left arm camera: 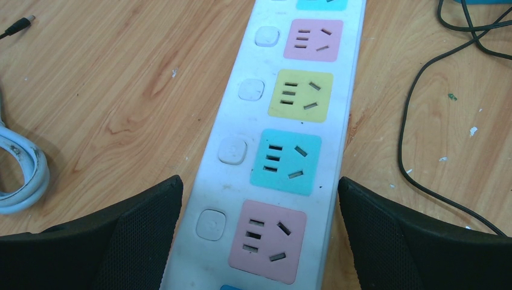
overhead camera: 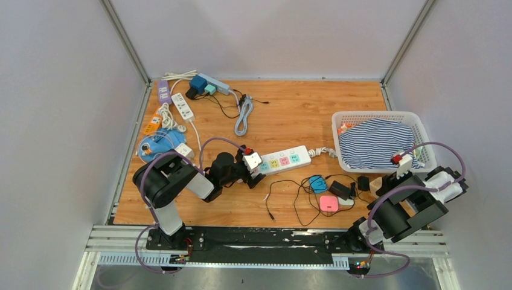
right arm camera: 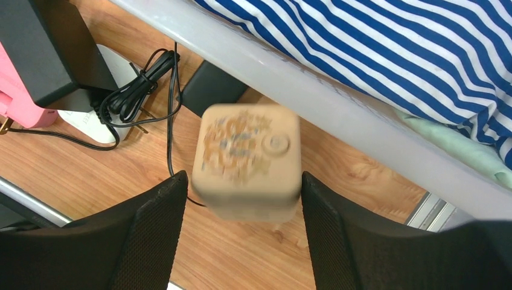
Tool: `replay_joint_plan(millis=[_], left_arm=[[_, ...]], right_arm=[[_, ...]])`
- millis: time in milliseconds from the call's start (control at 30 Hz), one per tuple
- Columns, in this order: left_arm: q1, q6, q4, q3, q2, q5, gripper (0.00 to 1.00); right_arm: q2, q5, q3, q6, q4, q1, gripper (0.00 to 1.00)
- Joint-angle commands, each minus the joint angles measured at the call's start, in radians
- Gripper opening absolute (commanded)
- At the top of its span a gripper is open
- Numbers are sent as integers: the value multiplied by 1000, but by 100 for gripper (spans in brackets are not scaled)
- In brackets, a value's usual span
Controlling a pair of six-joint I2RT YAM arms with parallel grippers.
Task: Pull the plug off the socket
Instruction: Place the plug at the center of the board.
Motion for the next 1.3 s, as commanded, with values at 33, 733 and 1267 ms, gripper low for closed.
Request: replay_joint_plan(millis=[33, 733, 1267], left_arm=[[-2, 10, 46, -10, -19, -13, 100], [-2, 2, 81, -31, -31, -16, 100], [-2, -47, 49, -59, -155, -24, 100]], right_arm=[[-18, -10, 5, -24, -68, -15, 71], [-158, 16, 69, -67, -215, -17, 73], [-244, -161, 253, -233, -586, 29, 77]])
